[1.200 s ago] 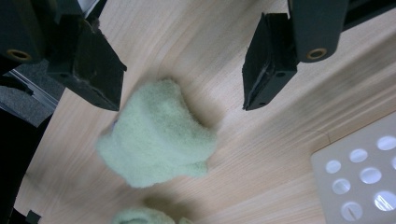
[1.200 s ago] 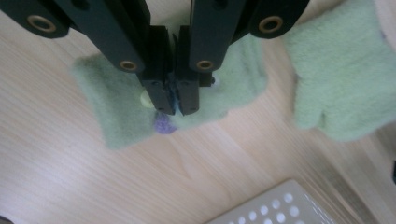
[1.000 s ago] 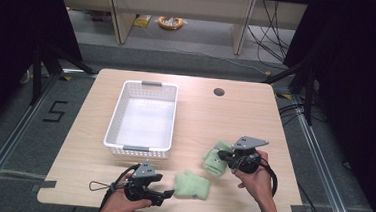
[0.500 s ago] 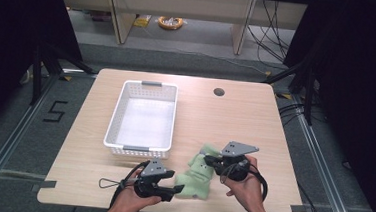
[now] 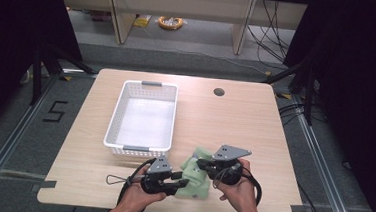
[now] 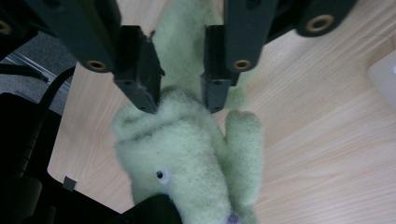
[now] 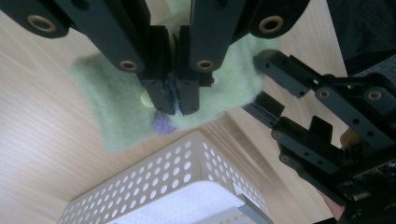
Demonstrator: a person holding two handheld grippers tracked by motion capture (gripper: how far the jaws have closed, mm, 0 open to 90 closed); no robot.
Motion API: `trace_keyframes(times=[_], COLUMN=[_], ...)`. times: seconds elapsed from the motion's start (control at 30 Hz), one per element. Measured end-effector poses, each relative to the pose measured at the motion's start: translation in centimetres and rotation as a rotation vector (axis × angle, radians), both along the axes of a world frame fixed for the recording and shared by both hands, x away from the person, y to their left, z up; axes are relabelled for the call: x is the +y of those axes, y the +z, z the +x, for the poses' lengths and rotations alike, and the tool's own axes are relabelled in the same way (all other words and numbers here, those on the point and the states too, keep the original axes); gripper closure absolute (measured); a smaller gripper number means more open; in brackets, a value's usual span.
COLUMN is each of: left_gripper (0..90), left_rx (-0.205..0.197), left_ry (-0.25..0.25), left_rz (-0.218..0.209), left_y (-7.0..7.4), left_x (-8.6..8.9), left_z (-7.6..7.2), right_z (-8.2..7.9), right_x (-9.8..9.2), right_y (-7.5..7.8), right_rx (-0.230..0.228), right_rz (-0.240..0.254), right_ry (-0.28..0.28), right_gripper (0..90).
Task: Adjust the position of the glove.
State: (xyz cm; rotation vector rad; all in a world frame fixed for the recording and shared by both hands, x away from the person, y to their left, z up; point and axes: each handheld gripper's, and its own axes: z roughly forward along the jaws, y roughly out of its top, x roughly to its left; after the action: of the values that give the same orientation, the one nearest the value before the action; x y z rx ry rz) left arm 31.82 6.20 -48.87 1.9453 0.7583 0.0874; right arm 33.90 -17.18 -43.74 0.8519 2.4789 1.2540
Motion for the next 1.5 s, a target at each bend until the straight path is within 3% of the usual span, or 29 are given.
trace_keyframes(times=[0.17,0.2,0.4,0.57,0.77,0.9,0.93,1.07,1.13,1.17,1.33,1.5], left_gripper=[79.0,79.3,81.7,82.4,83.3,83.5,83.5,83.5,83.5,83.4,83.2,82.6], left_rx=[-0.005,0.020,0.017,0.059,0.065,0.072,0.074,0.089,0.081,0.080,0.103,0.128], left_ry=[-0.014,-0.011,-0.024,-0.043,-0.070,-0.058,-0.083,-0.063,-0.065,-0.062,-0.057,-0.025], left_rz=[0.003,-0.003,-0.005,0.004,0.001,0.003,0.019,0.015,0.009,0.027,0.032,0.040], left_y=[0.0,0.1,0.7,0.9,1.2,1.4,1.4,1.3,1.2,1.2,0.6,0.0], left_x=[0.2,0.4,1.4,1.9,2.1,2.1,2.3,2.4,2.4,2.5,2.6,2.6], left_z=[0.2,0.3,0.5,0.5,0.7,0.5,0.6,0.6,0.8,0.8,1.4,1.9], right_z=[-0.1,-0.3,-1.1,-2.5,-4.2,-4.9,-5.0,-5.0,-5.2,-5.1,-4.9,-4.5], right_x=[0.0,0.0,0.0,0.2,0.3,0.5,0.5,0.9,1.0,1.1,1.4,1.2], right_y=[-0.2,-0.2,-0.5,-0.9,-1.7,-2.3,-2.4,-2.8,-2.7,-2.9,-3.8,-4.4], right_rx=[0.018,0.024,0.029,0.052,0.080,0.086,0.086,0.093,0.103,0.107,0.119,0.161], right_rz=[0.008,0.005,0.000,0.000,0.023,0.025,0.027,0.037,0.030,0.034,0.044,0.030], right_ry=[-0.004,-0.012,-0.009,-0.029,-0.045,-0.037,-0.040,-0.025,-0.043,-0.035,-0.041,-0.044], right_gripper=[87.2,87.2,87.2,87.2,87.2,87.1,87.1,87.0,87.0,86.9,85.5,81.3])
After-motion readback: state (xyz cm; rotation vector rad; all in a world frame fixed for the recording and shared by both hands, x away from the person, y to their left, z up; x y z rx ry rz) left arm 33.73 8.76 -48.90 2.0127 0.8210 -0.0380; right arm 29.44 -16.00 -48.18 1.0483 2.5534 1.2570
